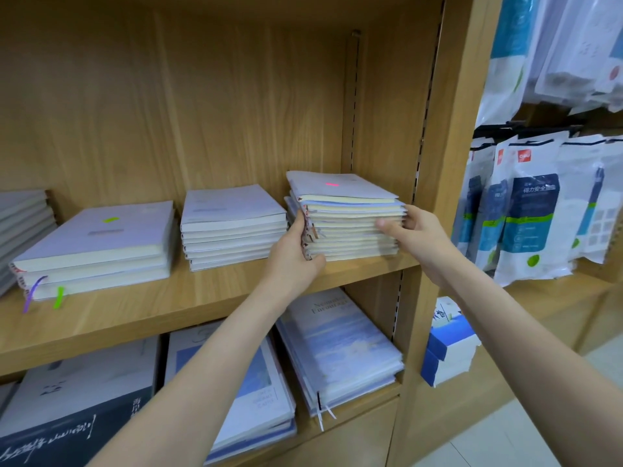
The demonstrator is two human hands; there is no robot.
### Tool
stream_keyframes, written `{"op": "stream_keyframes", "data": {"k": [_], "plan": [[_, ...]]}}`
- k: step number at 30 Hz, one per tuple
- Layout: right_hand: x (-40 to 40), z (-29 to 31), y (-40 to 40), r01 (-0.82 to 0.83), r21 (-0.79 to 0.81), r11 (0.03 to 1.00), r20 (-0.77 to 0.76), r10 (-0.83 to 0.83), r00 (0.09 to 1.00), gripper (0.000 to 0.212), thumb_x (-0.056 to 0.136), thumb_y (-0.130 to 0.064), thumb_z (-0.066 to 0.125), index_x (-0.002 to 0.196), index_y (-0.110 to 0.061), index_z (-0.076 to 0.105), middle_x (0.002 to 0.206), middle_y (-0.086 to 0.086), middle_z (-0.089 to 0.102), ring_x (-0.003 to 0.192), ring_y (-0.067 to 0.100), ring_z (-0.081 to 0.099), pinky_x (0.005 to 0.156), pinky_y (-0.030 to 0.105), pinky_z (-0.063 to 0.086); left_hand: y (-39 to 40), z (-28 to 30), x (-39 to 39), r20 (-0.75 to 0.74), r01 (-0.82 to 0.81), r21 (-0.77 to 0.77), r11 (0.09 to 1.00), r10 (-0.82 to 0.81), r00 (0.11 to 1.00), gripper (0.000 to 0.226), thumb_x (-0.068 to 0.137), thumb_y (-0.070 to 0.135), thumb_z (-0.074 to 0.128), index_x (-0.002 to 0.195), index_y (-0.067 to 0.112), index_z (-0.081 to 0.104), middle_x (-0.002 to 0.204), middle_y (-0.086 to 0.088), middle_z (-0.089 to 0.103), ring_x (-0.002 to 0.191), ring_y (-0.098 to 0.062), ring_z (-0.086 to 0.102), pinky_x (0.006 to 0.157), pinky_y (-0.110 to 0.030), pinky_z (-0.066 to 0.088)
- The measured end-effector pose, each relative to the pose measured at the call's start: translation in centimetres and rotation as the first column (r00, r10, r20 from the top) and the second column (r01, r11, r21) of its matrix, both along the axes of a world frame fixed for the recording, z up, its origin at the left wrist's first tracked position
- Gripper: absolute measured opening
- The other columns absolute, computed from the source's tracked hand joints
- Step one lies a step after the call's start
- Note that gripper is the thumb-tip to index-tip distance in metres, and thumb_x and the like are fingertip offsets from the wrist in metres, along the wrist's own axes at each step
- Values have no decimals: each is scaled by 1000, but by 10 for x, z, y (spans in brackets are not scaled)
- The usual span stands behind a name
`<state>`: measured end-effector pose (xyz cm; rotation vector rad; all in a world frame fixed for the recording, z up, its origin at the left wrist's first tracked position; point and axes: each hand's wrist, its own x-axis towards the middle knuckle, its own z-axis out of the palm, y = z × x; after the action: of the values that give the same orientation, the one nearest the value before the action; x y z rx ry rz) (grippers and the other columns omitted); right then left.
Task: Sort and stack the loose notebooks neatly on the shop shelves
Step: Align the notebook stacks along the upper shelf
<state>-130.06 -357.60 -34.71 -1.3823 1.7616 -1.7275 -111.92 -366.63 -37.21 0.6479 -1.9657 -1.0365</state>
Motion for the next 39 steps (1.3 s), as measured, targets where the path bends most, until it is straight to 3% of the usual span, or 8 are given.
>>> {"op": "stream_keyframes", "data": {"k": [8, 13, 17, 21, 24, 28, 34, 39], "plan": [[5, -4, -3, 40, -7, 999, 42, -39, 998, 38, 85, -28, 67, 121, -21, 56, 117, -2, 64, 109, 15, 59, 97, 34, 47, 5, 2, 1, 62, -44, -34, 998, 46, 997, 96, 65, 19, 51, 151, 23, 7, 138, -1, 48, 123, -19, 49, 105, -38, 40], [6, 0, -4, 55, 8, 998, 30, -55, 998, 26, 87, -26, 65, 112, -26, 56, 114, -2, 65, 107, 16, 60, 96, 35, 47, 5, 3, 2, 90, -52, -59, 997, 57, 994, 88, 78, 4, 54, 151, 24, 8, 135, 3, 50, 113, -12, 52, 101, -30, 41], [5, 0, 1, 3, 15, 1000, 63, -4, 998, 32, 87, -21, 65, 117, -22, 55, 114, -3, 65, 103, 11, 61, 82, 20, 48, 4, 7, 3, -73, -106, 53, 993, 110, 991, 66, 83, 1, 59, 143, 18, 36, 114, 18, 55, 115, -8, 53, 101, -25, 39], [6, -8, 7, -17, 10, 1000, 55, 16, 998, 46, 87, -2, 62, 129, -16, 51, 117, -3, 63, 102, 8, 60, 86, 17, 48, 11, 9, -3, -159, -261, 66, 963, 268, 950, 32, 90, 1, 55, 120, 8, 61, 93, 15, 59, 96, -6, 57, 93, -23, 42], [9, -9, 7, 0, -7, 1000, 51, 1, 999, 41, 88, 0, 59, 126, -17, 53, 113, -5, 63, 96, 2, 60, 80, 12, 47, 14, 7, -6, -163, -316, 42, 948, 318, 934, 32, 92, 5, 53, 123, 11, 61, 101, 8, 64, 101, -9, 59, 86, -19, 41], [7, -8, 6, 15, -12, 1000, 50, -15, 999, 37, 86, -3, 63, 115, -24, 55, 109, -7, 65, 93, -2, 61, 82, 15, 49, 14, 5, -9, -193, -394, -26, 919, 382, 904, 33, 92, 5, 52, 124, 11, 60, 109, -8, 69, 105, -19, 63, 83, -21, 42], [5, -9, 8, 19, -21, 1000, 50, -18, 999, 46, 82, -4, 68, 124, -19, 55, 109, -5, 68, 96, 2, 63, 86, 20, 50, 18, 5, -6, -273, -354, 33, 935, 349, 897, 37, 91, 1, 54, 126, 13, 58, 117, -2, 65, 102, 2, 56, 71, 4, 36], [8, -8, 6, 33, -21, 999, 13, -33, 999, 44, 86, -9, 65, 126, -21, 52, 109, -9, 66, 97, -1, 61, 82, 15, 46, 21, 7, -5, -283, -386, 1, 922, 370, 885, 36, 90, 3, 56, 124, 12, 59, 117, -3, 64, 102, 7, 50, 71, 9, 30]]}}
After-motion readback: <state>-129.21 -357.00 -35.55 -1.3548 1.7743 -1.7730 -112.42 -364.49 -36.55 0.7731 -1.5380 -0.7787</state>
